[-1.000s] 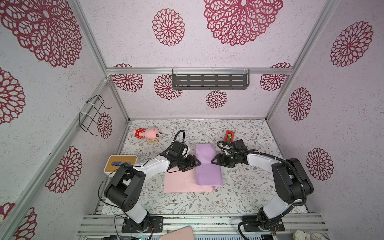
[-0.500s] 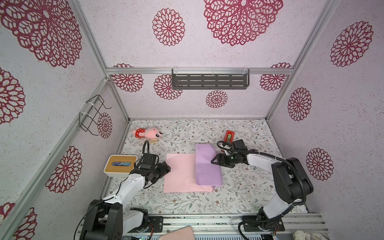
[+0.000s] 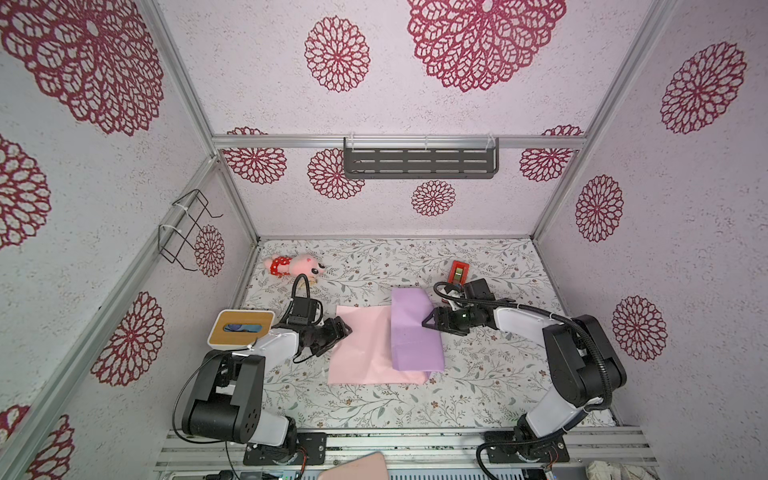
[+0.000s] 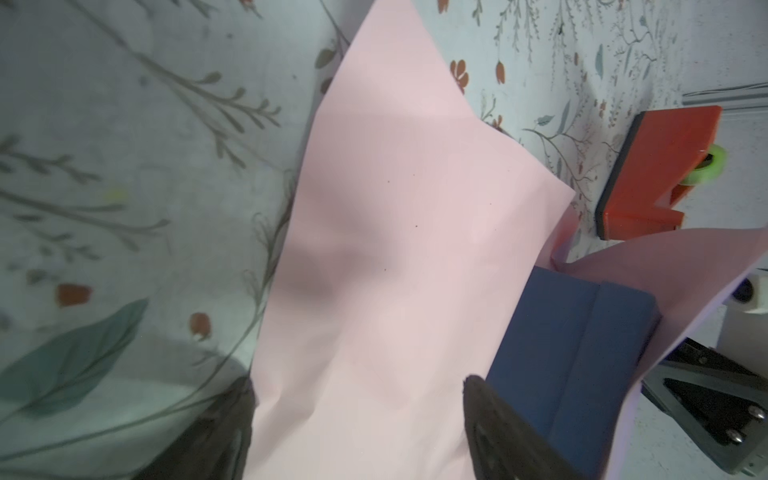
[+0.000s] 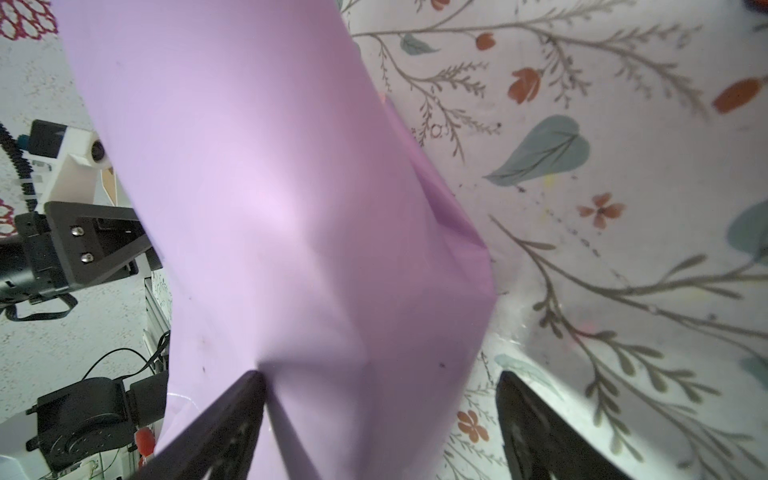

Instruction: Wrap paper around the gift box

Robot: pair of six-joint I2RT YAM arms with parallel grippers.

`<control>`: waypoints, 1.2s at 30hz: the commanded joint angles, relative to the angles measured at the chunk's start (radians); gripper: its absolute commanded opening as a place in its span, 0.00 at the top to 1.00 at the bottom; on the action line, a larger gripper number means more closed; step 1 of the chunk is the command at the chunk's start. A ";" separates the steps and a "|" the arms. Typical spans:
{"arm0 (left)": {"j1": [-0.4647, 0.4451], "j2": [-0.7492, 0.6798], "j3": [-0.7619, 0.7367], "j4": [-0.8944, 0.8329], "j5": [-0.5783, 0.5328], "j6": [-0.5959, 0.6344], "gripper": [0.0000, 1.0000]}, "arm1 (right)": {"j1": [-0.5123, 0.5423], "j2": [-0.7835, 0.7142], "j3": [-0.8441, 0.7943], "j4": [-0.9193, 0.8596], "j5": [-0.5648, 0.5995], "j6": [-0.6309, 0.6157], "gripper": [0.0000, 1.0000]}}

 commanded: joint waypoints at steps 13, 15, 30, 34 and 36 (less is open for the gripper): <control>-0.009 -0.152 -0.192 0.197 0.212 -0.134 0.27 | 0.006 0.050 -0.028 -0.113 0.125 -0.035 0.12; -0.021 -0.161 -0.214 0.187 0.201 -0.156 0.28 | 0.007 0.048 -0.030 -0.111 0.123 -0.035 0.12; -0.216 -0.453 -0.219 -0.384 -0.286 -0.330 0.20 | 0.006 0.053 -0.030 -0.108 0.118 -0.038 0.12; -0.254 -0.466 -0.215 -0.417 -0.300 -0.343 0.19 | 0.006 0.055 -0.029 -0.105 0.115 -0.039 0.12; -0.261 -0.464 -0.207 -0.440 -0.311 -0.340 0.18 | 0.007 0.055 -0.032 -0.105 0.114 -0.040 0.12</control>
